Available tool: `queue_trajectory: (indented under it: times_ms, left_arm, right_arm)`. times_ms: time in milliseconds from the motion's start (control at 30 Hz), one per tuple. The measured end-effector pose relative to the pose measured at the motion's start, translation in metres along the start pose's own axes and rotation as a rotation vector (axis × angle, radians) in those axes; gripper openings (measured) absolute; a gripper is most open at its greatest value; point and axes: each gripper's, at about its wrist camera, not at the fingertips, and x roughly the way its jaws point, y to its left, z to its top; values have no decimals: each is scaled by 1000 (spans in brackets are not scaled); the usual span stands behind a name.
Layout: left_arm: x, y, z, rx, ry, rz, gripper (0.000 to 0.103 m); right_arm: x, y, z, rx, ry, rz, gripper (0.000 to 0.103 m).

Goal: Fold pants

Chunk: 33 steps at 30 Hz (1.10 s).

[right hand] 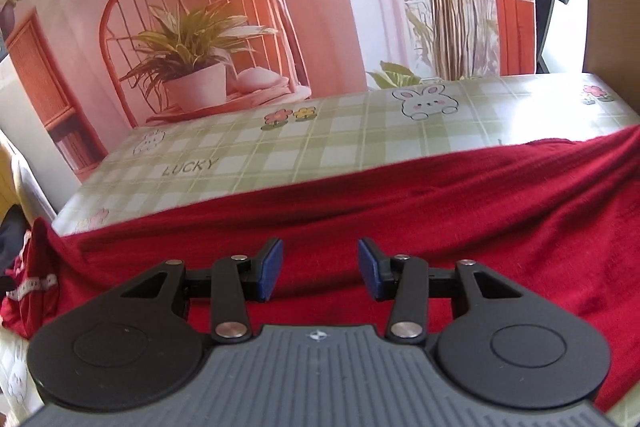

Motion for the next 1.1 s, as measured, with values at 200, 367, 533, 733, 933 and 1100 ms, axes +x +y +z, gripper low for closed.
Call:
queue_trajectory:
  times_ms: [200,367,533,733,933,1100]
  left_arm:
    - [33,-13,-1,55,66,138,29]
    - [18,12,16,-42,67,166,12]
    - [2,39,36,-74,25,208,12]
    - [6,47,58,-107,0,214,11]
    - [41,45,81,-120,-20,211,11]
    - [69,46,96,-105,-32,215,36]
  right_arm:
    - [-14,-6,-12,17,-5,-5,45]
    - [-20,-17,-21,44,1,-9,45]
    - [-16,-21,-27,68,19,-9,45]
    - [-11,-16,-27,61,30,-1,45]
    - [-6,-11,-26,26,54,-15,45]
    - [-4,-8,-23,6,66,-29,45]
